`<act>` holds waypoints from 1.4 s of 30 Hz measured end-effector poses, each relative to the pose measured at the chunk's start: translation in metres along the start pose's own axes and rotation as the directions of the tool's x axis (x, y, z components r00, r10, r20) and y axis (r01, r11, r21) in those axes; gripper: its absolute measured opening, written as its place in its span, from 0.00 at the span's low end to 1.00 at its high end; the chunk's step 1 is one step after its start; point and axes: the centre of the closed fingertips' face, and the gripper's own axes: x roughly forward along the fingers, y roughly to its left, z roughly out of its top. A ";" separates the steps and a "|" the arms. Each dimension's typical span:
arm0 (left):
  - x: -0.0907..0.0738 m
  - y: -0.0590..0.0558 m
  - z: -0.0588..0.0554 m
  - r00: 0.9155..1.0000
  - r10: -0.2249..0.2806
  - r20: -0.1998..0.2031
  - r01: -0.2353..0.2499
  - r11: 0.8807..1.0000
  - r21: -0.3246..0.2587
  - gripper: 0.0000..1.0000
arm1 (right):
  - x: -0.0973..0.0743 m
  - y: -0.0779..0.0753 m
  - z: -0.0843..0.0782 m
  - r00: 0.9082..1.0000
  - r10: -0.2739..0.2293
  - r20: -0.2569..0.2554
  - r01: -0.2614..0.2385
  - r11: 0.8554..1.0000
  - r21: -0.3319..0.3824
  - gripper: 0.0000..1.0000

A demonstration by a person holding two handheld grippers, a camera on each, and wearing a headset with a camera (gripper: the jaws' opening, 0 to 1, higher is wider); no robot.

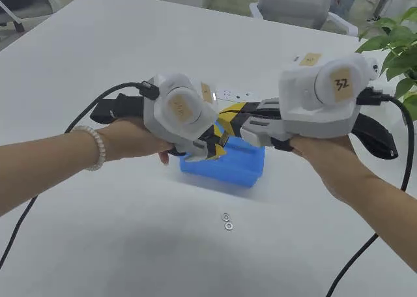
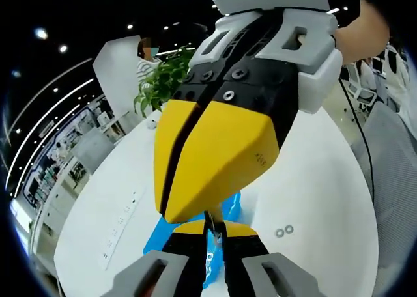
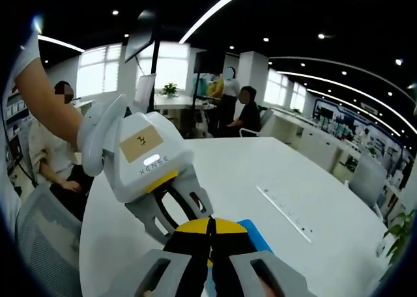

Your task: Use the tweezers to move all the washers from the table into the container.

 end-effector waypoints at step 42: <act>0.081 0.018 -0.052 0.989 -0.099 -0.111 0.096 0.995 -0.031 0.05 | 0.053 -0.042 -0.074 0.991 -0.022 -0.135 0.038 0.992 0.120 0.00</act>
